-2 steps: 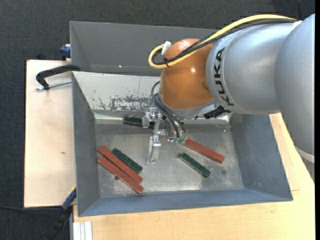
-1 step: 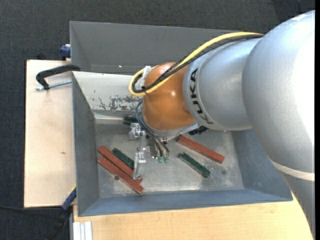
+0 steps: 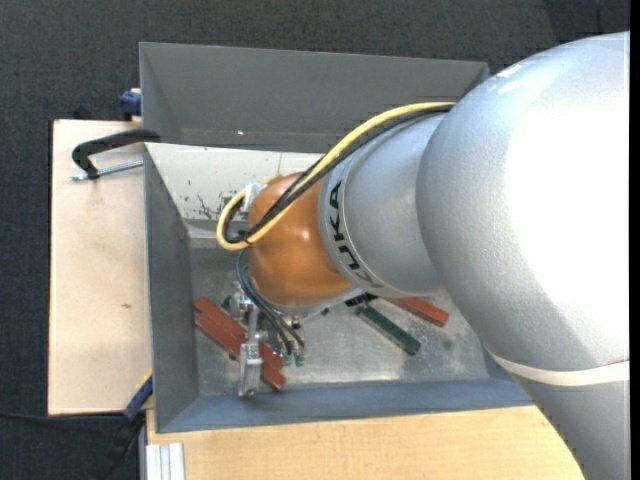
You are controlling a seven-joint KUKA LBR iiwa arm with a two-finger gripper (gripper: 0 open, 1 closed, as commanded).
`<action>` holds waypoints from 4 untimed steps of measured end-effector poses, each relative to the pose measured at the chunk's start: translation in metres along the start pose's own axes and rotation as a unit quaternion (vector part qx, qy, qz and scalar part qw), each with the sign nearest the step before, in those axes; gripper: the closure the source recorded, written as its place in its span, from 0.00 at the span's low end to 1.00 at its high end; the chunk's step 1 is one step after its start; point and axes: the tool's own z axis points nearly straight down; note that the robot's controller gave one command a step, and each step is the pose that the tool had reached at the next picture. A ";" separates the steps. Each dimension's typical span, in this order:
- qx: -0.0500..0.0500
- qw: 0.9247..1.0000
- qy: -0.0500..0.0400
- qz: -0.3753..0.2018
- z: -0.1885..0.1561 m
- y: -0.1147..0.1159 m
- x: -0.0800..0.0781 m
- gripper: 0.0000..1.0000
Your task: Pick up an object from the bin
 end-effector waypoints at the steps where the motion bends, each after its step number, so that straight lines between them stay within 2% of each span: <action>1: -0.001 0.996 -0.004 0.095 0.003 -0.069 -0.040 1.00; 3: 0.000 0.995 -0.002 0.095 -0.003 -0.070 -0.037 1.00; 4: 0.000 0.999 -0.005 0.038 -0.037 -0.033 -0.069 1.00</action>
Offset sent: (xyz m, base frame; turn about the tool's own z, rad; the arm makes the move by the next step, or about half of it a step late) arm 0.0000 0.0000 0.0000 0.0000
